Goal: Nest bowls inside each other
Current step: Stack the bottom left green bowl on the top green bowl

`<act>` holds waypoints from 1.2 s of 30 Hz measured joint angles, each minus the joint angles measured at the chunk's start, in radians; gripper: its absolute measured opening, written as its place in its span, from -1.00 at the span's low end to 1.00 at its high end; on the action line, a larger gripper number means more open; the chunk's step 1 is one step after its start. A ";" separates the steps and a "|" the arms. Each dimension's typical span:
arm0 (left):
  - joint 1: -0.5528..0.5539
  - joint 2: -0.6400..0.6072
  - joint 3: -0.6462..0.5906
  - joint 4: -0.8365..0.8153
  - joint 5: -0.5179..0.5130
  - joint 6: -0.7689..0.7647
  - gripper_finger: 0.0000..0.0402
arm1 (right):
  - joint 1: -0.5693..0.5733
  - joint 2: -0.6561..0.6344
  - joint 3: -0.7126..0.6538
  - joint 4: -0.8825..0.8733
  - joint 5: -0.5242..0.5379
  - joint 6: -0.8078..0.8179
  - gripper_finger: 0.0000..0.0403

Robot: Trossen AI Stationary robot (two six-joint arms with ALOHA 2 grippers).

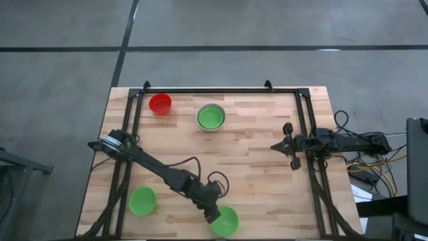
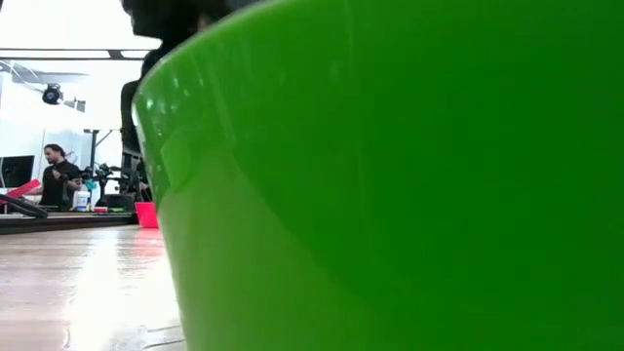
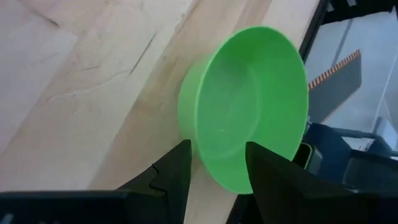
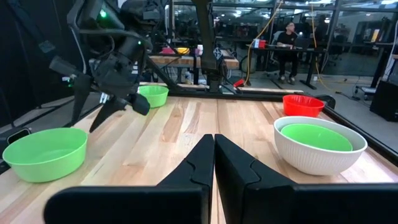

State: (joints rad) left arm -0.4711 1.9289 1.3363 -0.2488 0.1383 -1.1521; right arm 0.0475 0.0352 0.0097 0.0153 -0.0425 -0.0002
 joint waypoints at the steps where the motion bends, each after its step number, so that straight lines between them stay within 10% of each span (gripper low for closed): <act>1: 0.000 0.005 0.000 0.015 0.004 -0.004 -0.22 | 0.000 -0.001 0.000 0.001 0.000 0.000 -0.96; 22: 0.000 0.040 0.000 0.030 0.040 -0.005 -0.26 | 0.000 0.013 0.000 -0.001 0.001 0.000 -0.96; 36: 0.001 0.040 0.000 -0.007 0.048 0.010 -0.90 | 0.000 0.013 0.000 -0.001 0.001 0.000 -0.96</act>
State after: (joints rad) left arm -0.4706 1.9694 1.3365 -0.2558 0.1861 -1.1423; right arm 0.0477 0.0483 0.0097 0.0143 -0.0420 -0.0004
